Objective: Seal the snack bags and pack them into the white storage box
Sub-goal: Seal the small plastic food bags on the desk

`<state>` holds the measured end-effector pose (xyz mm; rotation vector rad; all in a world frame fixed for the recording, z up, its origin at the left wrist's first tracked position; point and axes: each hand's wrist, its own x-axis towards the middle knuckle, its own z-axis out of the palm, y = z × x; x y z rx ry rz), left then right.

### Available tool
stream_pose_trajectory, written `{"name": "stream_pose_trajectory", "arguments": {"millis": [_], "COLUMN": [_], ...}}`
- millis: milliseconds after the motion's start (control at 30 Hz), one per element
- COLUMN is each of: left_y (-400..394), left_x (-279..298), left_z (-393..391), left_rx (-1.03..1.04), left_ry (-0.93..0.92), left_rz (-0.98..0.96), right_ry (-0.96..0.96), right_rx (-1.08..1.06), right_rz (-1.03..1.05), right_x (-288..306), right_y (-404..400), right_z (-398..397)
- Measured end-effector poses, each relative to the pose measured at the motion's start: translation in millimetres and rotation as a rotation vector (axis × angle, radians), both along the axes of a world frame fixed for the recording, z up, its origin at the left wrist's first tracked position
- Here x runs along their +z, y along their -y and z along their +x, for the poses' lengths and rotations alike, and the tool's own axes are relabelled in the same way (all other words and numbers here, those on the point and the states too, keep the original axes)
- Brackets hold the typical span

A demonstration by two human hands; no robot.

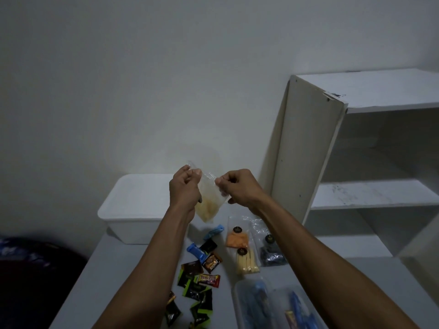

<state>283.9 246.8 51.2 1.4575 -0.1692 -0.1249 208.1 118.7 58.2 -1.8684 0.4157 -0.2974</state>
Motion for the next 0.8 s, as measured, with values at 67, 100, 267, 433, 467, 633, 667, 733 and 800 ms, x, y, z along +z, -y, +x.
{"name": "stream_pose_trajectory", "arguments": {"millis": [67,100,267,433,467,633,667,733,800], "left_y": [-0.8,-1.7,-6.6,-12.6,-14.8,-24.5,-26.6,-32.7,-40.5], "left_x": [-3.8,-6.3,-13.4,-14.3,-14.0,-9.5,-8.0,-7.9,-11.4], "left_z": [2.6,4.1,3.5,6.4,7.2,5.1,5.3,10.3,18.6], "left_rx": [-0.012,-0.032,-0.115,-0.083,-0.082,-0.044,-0.017,-0.020,-0.080], "left_ry": [0.008,0.008,-0.036,-0.054,-0.055,-0.014,0.012,0.074,0.138], "left_rz": [-0.002,0.000,0.011,0.035,0.034,0.088,0.109,0.140,0.181], "right_ry": [0.014,0.028,0.060,0.037,0.036,0.056,0.048,0.025,0.007], "right_rx": [-0.011,-0.023,-0.068,-0.065,-0.062,-0.085,-0.073,-0.042,-0.033], "right_rz": [-0.006,-0.006,0.011,-0.003,-0.036,-0.122,-0.122,-0.136,-0.134], "right_x": [-1.1,-1.4,-4.3,-11.5,-11.8,-4.7,-2.0,4.0,9.4], "right_y": [-3.7,-5.7,-14.8,-20.1,-22.0,-27.5,-25.5,-18.2,-11.4], "right_z": [0.2,1.1,6.1,1.6,1.0,1.3,0.2,-3.6,-6.0]}}
